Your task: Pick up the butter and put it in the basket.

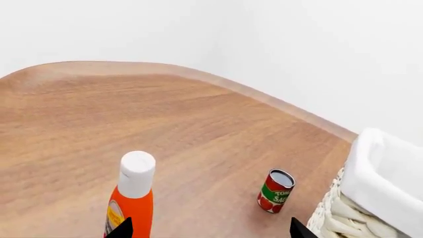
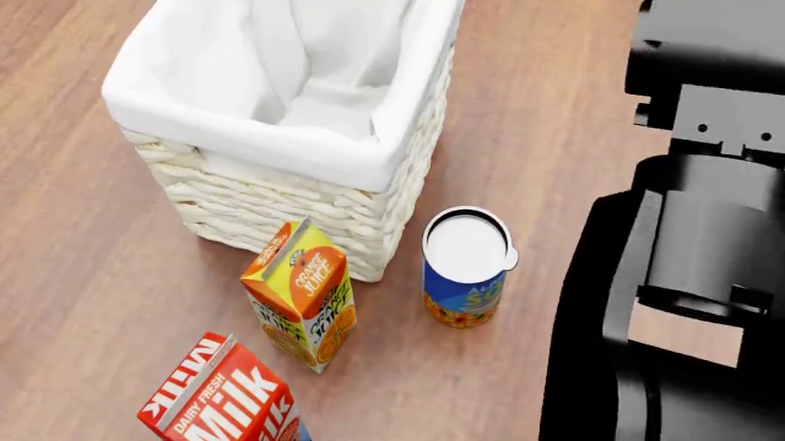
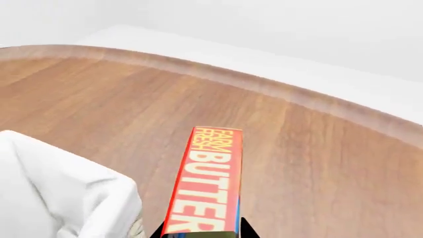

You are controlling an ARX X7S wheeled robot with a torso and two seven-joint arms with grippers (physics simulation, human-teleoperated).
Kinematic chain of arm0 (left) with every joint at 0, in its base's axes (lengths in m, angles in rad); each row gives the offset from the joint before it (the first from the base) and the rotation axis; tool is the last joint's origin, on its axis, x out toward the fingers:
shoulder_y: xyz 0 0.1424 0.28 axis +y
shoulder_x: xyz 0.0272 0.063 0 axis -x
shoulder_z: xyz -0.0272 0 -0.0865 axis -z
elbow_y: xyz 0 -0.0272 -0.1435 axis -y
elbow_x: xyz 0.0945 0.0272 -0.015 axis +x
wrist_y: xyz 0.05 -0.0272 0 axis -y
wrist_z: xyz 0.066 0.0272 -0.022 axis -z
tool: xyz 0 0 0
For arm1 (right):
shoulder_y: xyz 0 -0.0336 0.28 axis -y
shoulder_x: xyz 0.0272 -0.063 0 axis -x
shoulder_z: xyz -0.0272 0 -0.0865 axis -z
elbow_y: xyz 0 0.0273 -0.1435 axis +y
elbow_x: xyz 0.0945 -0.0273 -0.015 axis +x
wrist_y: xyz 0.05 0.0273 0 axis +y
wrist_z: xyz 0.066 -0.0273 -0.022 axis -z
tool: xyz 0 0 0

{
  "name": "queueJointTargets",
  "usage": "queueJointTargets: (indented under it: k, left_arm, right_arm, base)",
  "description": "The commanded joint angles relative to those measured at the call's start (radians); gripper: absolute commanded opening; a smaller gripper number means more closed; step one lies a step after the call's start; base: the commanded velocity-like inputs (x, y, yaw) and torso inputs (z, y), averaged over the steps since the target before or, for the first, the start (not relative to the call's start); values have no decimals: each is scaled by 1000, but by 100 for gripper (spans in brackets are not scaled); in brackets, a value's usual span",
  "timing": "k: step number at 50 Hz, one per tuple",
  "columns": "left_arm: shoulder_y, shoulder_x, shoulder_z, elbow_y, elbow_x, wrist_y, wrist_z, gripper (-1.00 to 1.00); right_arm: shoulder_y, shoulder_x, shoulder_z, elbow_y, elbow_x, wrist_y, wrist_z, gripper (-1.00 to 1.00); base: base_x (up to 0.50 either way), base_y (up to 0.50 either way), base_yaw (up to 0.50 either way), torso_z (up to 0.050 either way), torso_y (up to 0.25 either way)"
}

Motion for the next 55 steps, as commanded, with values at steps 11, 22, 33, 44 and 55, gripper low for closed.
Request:
queueJointTargets:
  k: [11,22,33,44,55]
  left_arm:
    - [4,-4,2,11,-9,0,-11,100]
    - [3,-8,1,8,-12,4,-10,100]
    - [2,-10,1,9,-17,5,-14,100]
    - [5,-12,3,11,-21,8,-15,100]
    - [8,-13,2,27,-32,3,-29,100]
  right_arm:
    - [101,-29,-135,150,40,-43,-228,-100]
    - [97,-46,-190,150,64,-41,-322,-100]
    - [121,-59,-285,166,138,-44,-397,-100]
    - [145,-57,-379,204,222,-39,-430,-100]
    - [218,-60,-502,368,351,-48,-427,-100]
  base:
    - [0,0,0,0,2]
    - [0,0,0,1,1]
    - [0,0,0,0,2]
    - [0,0,0,1,2]
    - [0,0,0,0,1]
